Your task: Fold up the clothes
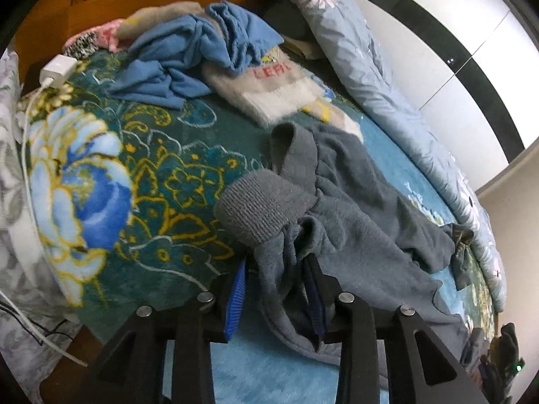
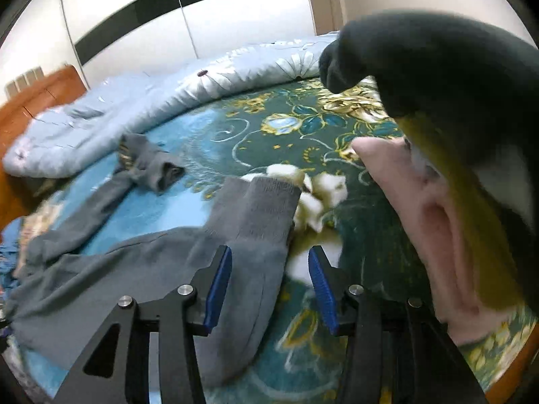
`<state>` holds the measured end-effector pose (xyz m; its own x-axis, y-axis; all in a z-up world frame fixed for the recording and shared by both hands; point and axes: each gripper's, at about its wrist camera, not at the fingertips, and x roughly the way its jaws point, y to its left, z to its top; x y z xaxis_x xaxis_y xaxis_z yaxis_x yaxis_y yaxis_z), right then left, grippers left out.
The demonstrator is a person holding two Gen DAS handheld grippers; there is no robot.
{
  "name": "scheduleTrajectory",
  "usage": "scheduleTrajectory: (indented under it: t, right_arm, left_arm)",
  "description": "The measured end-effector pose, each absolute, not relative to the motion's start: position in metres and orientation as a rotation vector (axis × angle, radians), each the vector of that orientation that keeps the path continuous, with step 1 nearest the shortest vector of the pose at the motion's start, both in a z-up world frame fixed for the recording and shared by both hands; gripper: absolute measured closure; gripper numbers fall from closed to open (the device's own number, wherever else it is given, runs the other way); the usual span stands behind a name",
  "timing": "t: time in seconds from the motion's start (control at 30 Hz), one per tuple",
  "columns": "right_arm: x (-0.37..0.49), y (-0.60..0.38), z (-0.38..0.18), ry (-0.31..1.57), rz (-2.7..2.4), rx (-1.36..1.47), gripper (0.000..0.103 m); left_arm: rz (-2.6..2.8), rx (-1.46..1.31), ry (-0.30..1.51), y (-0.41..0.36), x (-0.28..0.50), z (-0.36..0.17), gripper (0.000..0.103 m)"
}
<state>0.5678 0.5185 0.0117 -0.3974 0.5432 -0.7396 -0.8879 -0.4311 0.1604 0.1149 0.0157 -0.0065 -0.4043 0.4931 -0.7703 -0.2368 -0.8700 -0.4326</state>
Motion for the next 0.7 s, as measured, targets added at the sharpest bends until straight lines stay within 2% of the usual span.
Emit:
scheduleTrajectory:
  t: [0.17,0.23,0.3,0.33,0.57,0.7]
  right_arm:
    - [0.554,0.536,0.001,0.693,1.913,-0.799,0.054]
    - [0.548,0.532,0.001,0.665,1.942,-0.823,0.058]
    - [0.543,0.525,0.005,0.623,1.967,-0.829,0.087]
    - [0.541,0.521,0.007,0.594,1.967,-0.83,0.089]
    - [0.556,0.498,0.036,0.277,1.805,-0.805,0.091]
    - [0.569,0.487,0.026,0.111,1.662,-0.896,0.091]
  left_arm:
    - [2.388,-1.323,-0.396,-0.011,0.115,0.013,0.063]
    - [2.403,-1.307,-0.409,-0.017,0.115,0.018,0.063]
    - [2.406,-1.298,-0.418,-0.018,0.114,0.02,0.062]
    - [2.398,-1.299,-0.416,-0.017,0.114,0.02,0.062]
    - [2.355,-1.306,-0.395,-0.006,0.117,0.014,0.062]
    - [2.343,-1.316,-0.396,-0.003,0.115,0.008,0.062]
